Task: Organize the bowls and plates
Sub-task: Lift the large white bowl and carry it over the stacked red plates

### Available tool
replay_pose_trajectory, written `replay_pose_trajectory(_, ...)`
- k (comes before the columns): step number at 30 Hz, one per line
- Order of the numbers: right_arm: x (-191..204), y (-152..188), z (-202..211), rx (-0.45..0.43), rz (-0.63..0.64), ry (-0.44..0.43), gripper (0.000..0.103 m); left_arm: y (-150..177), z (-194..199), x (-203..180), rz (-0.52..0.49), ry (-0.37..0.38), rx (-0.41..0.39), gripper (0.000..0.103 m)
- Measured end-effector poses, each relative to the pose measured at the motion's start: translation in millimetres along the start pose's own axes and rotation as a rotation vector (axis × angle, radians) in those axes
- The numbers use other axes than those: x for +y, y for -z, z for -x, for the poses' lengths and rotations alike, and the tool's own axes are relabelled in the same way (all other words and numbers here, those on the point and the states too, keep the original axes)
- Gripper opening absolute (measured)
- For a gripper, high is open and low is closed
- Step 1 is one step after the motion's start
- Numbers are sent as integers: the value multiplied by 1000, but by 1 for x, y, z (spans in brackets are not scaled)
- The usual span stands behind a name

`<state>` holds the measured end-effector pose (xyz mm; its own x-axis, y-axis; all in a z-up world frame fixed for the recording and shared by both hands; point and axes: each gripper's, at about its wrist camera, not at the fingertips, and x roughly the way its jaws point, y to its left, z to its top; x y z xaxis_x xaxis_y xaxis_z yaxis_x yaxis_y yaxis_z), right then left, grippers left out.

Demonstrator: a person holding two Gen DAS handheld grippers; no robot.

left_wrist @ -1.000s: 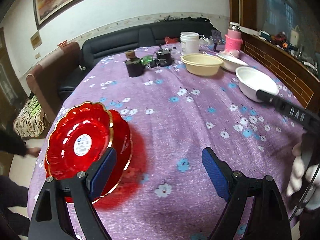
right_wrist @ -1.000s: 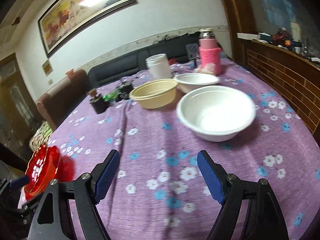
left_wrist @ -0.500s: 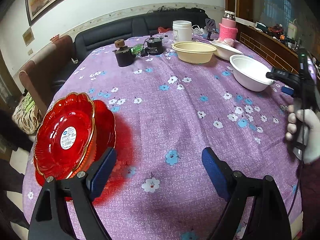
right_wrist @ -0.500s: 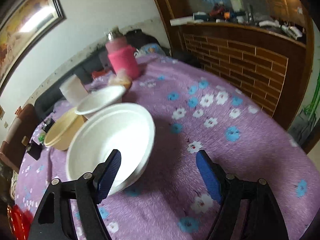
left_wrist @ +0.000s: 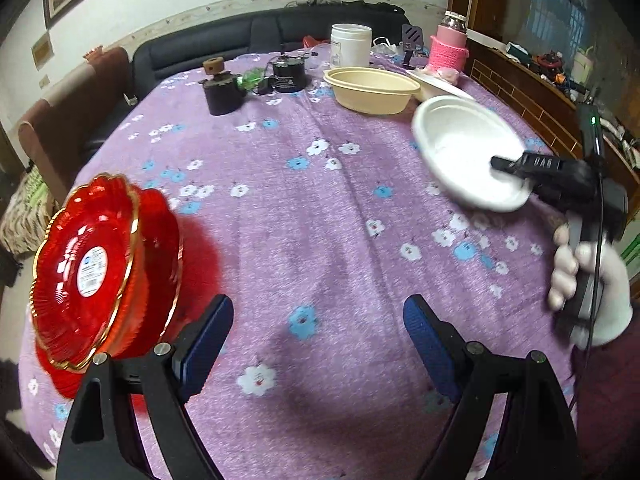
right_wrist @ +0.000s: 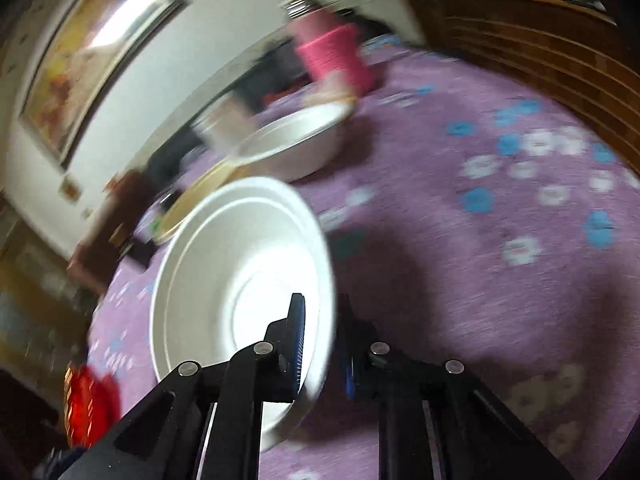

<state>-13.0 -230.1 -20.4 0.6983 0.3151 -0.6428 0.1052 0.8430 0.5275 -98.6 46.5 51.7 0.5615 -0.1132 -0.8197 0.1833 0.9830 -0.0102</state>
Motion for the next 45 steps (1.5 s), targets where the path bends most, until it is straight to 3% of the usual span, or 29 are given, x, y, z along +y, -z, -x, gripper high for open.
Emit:
replay_pose_trajectory(8,54,34,-11,132,207,-153,17,-37,-26,-1,72,62,-8,86)
replay_pose_trajectory(12,62,42,-12,139,232,-149,17,-56,-53,-2,106,68,21,86)
replay_pose_trajectory(17,60,39,-9,114,218,-120,29,-68,-82,-6,142,88,83,86)
replay_pose_trajectory(21,62,38,0,82,228,-108,33,-71,-89,-11,142,87,93,81)
replay_pose_trajectory(24,64,40,5,69,253,-91,33,-71,-92,-17,122,93,100,66)
replay_pose_trajectory(26,68,43,4,72,287,-70,31,-71,-95,-21,104,114,113,36)
replay_pose_trajectory(28,70,45,6,64,306,-59,17,-69,-98,-25,102,138,130,27)
replay_pose_trajectory(31,74,45,8,37,325,-57,11,-65,-91,-29,99,147,117,25)
replay_pose_trajectory(38,86,56,25,-5,338,-103,12,-50,-43,-18,88,144,41,26)
replay_pose_trajectory(45,161,74,55,-18,393,-201,12,-32,19,39,140,84,-66,34)
